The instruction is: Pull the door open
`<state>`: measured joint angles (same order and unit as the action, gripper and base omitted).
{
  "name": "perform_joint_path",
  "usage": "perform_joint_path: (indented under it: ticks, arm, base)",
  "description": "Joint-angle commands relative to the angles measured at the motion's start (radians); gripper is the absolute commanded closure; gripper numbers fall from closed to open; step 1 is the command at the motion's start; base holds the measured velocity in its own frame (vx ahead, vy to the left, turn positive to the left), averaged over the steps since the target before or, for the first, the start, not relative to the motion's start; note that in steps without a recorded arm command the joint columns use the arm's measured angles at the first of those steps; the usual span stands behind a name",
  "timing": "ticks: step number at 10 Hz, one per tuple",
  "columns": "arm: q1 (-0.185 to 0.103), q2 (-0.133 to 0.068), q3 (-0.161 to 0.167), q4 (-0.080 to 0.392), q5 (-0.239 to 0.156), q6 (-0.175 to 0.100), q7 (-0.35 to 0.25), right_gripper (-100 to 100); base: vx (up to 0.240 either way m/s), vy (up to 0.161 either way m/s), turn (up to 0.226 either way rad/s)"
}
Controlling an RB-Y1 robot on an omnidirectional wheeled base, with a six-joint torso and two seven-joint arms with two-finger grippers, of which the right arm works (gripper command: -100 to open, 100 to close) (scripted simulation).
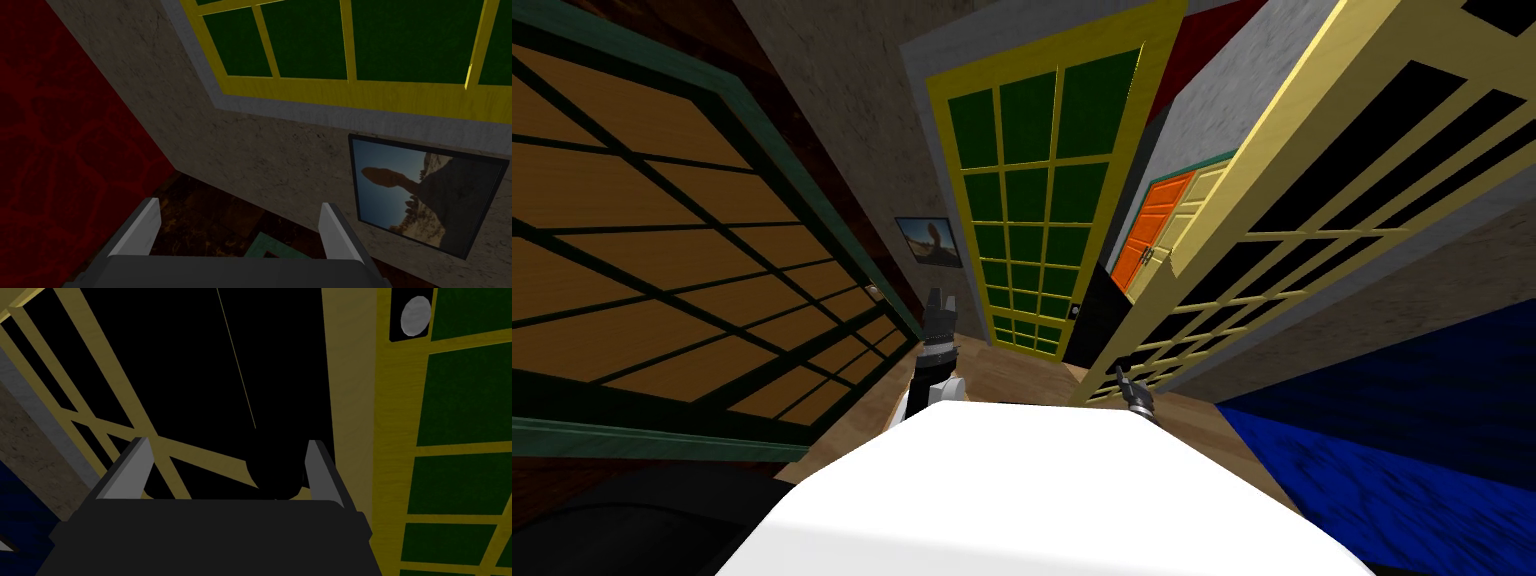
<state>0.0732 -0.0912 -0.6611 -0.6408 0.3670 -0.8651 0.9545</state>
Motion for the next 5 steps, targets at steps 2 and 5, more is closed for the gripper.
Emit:
perform_joint_path:
  ticks: [2,5]
  arm:
    - [0.009,-0.027,-0.009,0.015,-0.029,0.011,-0.031,100]
    - [0.021,-0.033,0.002,-0.002,-0.048,0.010,-0.066,100]
  base:
    - [-0.034,-0.002,0.029]
    - [-0.017,0.000,0.000]
